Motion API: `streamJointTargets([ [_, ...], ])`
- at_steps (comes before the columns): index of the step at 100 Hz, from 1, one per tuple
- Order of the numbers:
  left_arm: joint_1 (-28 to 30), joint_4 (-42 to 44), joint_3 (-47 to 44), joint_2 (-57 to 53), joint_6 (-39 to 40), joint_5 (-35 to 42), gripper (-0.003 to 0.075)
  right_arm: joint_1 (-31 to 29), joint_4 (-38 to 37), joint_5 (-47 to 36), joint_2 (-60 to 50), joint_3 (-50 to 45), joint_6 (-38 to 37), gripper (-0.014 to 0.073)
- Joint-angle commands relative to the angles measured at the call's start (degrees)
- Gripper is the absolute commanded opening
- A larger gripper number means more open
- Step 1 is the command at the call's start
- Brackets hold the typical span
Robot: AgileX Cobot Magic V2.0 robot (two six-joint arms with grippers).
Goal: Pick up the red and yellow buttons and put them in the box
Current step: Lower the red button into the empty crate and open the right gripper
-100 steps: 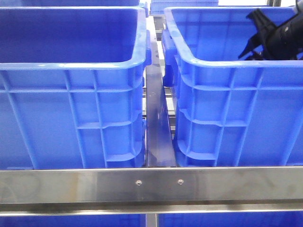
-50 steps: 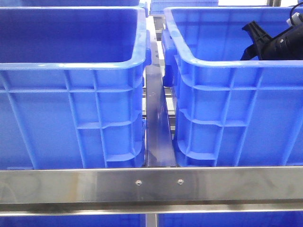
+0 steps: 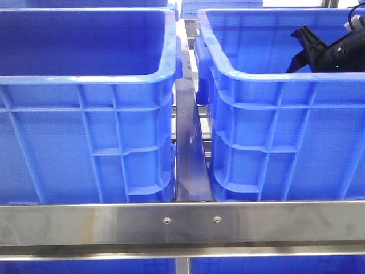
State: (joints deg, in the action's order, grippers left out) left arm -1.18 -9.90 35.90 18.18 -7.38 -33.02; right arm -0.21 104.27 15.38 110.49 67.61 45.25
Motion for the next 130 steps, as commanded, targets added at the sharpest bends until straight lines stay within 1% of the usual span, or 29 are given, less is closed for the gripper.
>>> streamJointTargets([
  [1, 0.0, -0.8, 1.4, 0.5, 0.5, 4.7, 0.0503, -0.5, 1.5, 2.1, -2.9, 2.4, 1.6, 0.0515],
  [7, 0.0, -0.8, 1.4, 0.5, 0.5, 4.7, 0.0503, -0.5, 1.5, 2.3, -2.9, 3.1, 1.6, 0.0535],
  [27, 0.0, -0.8, 1.4, 0.5, 0.5, 4.7, 0.0503, -0.5, 1.5, 1.5, -2.9, 3.9, 2.3, 0.0535],
  [39, 0.0, -0.8, 1.4, 0.5, 0.5, 4.7, 0.0503, -0.5, 1.4, 0.4, -2.9, 3.9, 5.5, 0.0535],
  [69, 0.0, -0.8, 1.4, 0.5, 0.5, 4.7, 0.0503, -0.5, 1.0, -1.4, -2.9, 3.9, 8.6, 0.0535],
  [88, 0.0, -0.8, 1.4, 0.5, 0.5, 4.7, 0.0503, -0.5, -2.2, -1.6, -4.2, 3.9, 8.6, 0.0535],
  [97, 0.0, -0.8, 1.4, 0.5, 0.5, 4.7, 0.0503, -0.5, -5.1, -1.5, -6.0, 3.9, 8.6, 0.0535],
  [112, 0.0, -0.8, 1.4, 0.5, 0.5, 4.7, 0.0503, -0.5, -11.5, -1.5, -10.3, 3.6, 8.6, 0.0535],
  [130, 0.0, -0.8, 1.4, 0.5, 0.5, 4.7, 0.0503, -0.5, -15.7, -2.4, -16.8, 0.3, 8.6, 0.0535],
])
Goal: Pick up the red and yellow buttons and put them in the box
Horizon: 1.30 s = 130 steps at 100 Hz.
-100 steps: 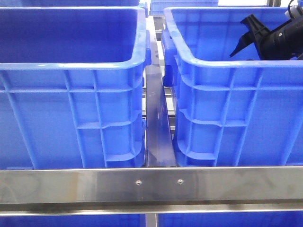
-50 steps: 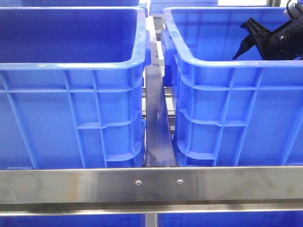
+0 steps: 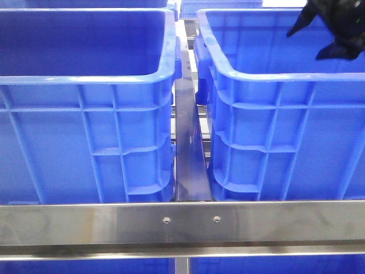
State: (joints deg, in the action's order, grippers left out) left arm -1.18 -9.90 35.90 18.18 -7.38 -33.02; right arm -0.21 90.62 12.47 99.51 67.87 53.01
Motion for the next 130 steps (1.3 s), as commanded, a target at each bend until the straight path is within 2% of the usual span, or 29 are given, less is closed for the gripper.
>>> streamJointTargets([
  [1, 0.0, -0.8, 1.4, 0.5, 0.5, 4.7, 0.0503, -0.5, -2.6, 0.5, -6.1, -0.3, 0.9, 0.0535],
  [40, 0.0, -0.8, 1.4, 0.5, 0.5, 4.7, 0.0503, -0.5, -23.5, -0.9, -25.5, -12.1, 0.9, 0.0535],
  [68, 0.0, -0.8, 1.4, 0.5, 0.5, 4.7, 0.0503, -0.5, -32.6, -1.6, -41.4, -20.2, 0.9, 0.0535],
  [103, 0.0, -0.8, 1.4, 0.5, 0.5, 4.7, 0.0503, -0.5, -33.4, -3.6, -61.2, -32.3, 0.9, 0.0534],
  [130, 0.0, -0.8, 1.4, 0.5, 0.5, 4.7, 0.0503, -0.5, -33.4, -3.6, -71.4, -40.4, 0.9, 0.0528],
])
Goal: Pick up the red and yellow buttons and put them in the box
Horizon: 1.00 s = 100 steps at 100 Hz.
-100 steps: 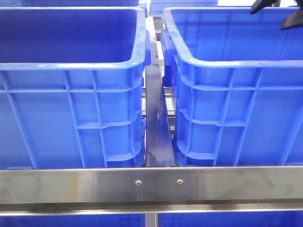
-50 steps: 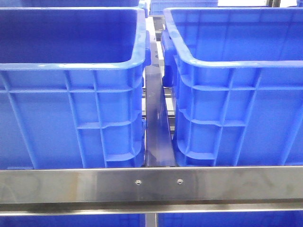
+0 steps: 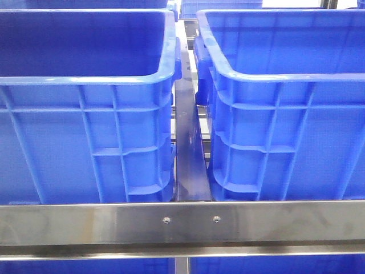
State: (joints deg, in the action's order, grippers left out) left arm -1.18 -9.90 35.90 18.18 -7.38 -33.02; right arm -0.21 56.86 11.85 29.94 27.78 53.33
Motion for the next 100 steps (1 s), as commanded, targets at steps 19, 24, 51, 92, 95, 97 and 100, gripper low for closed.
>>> streamJointTargets([
  [19, 0.0, -0.8, 1.4, 0.5, 0.5, 4.7, 0.0503, -0.5, 0.3, -3.3, -3.4, -2.6, 0.6, 0.05],
  [24, 0.0, -0.8, 1.4, 0.5, 0.5, 4.7, 0.0503, -0.5, 0.3, -3.5, -3.4, -2.6, 0.6, 0.0447],
  [51, 0.0, -0.8, 1.4, 0.5, 0.5, 4.7, 0.0503, -0.5, 0.4, -4.0, -3.4, -2.6, 0.6, -0.0035],
  [92, 0.0, -0.8, 2.2, 2.7, 0.5, 3.5, 0.0501, -0.5, 0.5, -3.9, -3.4, -2.6, 0.6, -0.0068],
  [95, 0.0, -0.8, 2.8, 3.7, 0.5, 2.8, 0.0501, -0.5, 0.5, -3.9, -3.4, -2.6, 0.6, -0.0068],
  [97, 0.0, -0.8, 3.3, 4.5, 0.5, 2.2, 0.0501, -0.5, 0.5, -3.9, -3.4, -2.6, 0.6, -0.0068],
  [100, 0.0, -0.8, 4.1, 5.7, 0.5, 1.4, 0.0501, -0.5, 0.5, -3.9, -3.4, -2.6, 0.6, -0.0068],
])
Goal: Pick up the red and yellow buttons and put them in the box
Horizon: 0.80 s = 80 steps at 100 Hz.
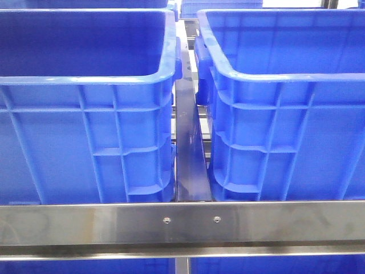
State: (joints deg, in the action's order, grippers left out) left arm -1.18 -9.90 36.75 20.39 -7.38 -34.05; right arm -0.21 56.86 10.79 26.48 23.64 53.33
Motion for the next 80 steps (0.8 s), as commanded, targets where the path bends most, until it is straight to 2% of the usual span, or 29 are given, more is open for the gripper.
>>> streamJointTargets([
  [1, 0.0, -0.8, 3.7, 3.8, 0.5, 2.0, 0.0501, -0.5, 0.5, -2.9, 0.0, 1.6, 0.6, -0.0068],
  [50, -0.2, -3.1, 26.7, 34.6, 0.3, -12.3, 0.0501, -0.5, 0.5, -2.9, 0.0, 1.6, 0.6, -0.0068],
  [80, -0.2, -3.7, 34.6, 49.3, -1.1, -13.2, 0.0492, -0.5, 0.5, -2.9, 0.0, 1.6, 0.6, -0.0068],
])
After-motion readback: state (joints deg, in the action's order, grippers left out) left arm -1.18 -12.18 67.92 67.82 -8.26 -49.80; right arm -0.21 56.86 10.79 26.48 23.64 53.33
